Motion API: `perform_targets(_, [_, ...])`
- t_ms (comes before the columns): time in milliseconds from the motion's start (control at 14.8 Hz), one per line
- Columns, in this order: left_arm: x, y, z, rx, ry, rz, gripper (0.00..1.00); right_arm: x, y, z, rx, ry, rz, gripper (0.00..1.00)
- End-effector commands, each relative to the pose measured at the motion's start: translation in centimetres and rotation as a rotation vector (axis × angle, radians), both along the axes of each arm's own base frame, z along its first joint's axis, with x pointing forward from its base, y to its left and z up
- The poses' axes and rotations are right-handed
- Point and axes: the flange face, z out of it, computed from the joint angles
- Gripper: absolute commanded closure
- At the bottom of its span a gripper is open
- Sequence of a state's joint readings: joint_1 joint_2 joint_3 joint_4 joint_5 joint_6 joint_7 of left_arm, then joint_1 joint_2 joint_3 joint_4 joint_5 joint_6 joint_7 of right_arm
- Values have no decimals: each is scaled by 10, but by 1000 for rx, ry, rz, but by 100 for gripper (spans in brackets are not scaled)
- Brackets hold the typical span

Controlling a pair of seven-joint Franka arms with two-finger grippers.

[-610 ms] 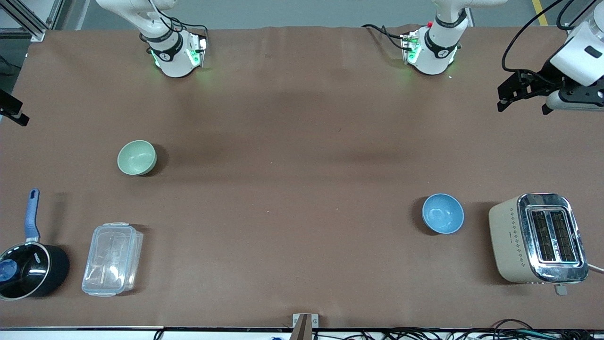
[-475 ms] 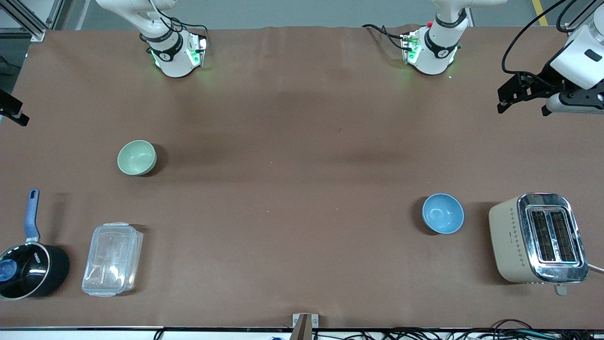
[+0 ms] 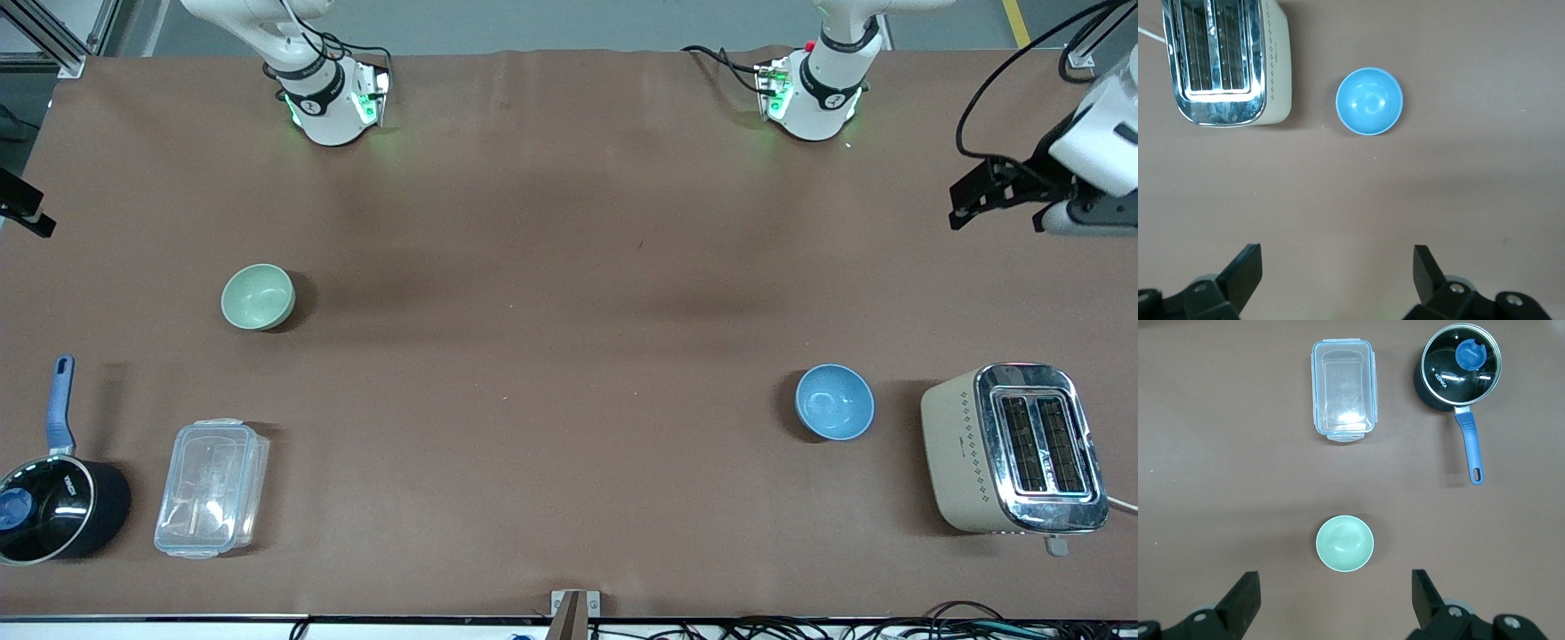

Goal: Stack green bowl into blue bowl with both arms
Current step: 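Move the left gripper toward the blue bowl beside the toaster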

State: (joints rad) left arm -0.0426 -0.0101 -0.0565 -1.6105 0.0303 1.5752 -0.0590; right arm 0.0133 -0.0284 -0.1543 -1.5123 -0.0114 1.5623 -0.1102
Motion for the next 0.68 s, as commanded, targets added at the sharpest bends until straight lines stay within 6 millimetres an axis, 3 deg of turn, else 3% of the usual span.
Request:
perform_targets(0, [36, 9, -46, 49, 49, 75, 0, -4, 3, 4, 20, -10, -12, 0])
perform_targets(339, [70, 6, -159, 49, 83, 93, 0, 4, -1, -19, 40, 24, -22, 1])
perform_targets(610, [97, 1, -252, 24, 32, 82, 0, 13, -22, -74, 39, 60, -49, 1])
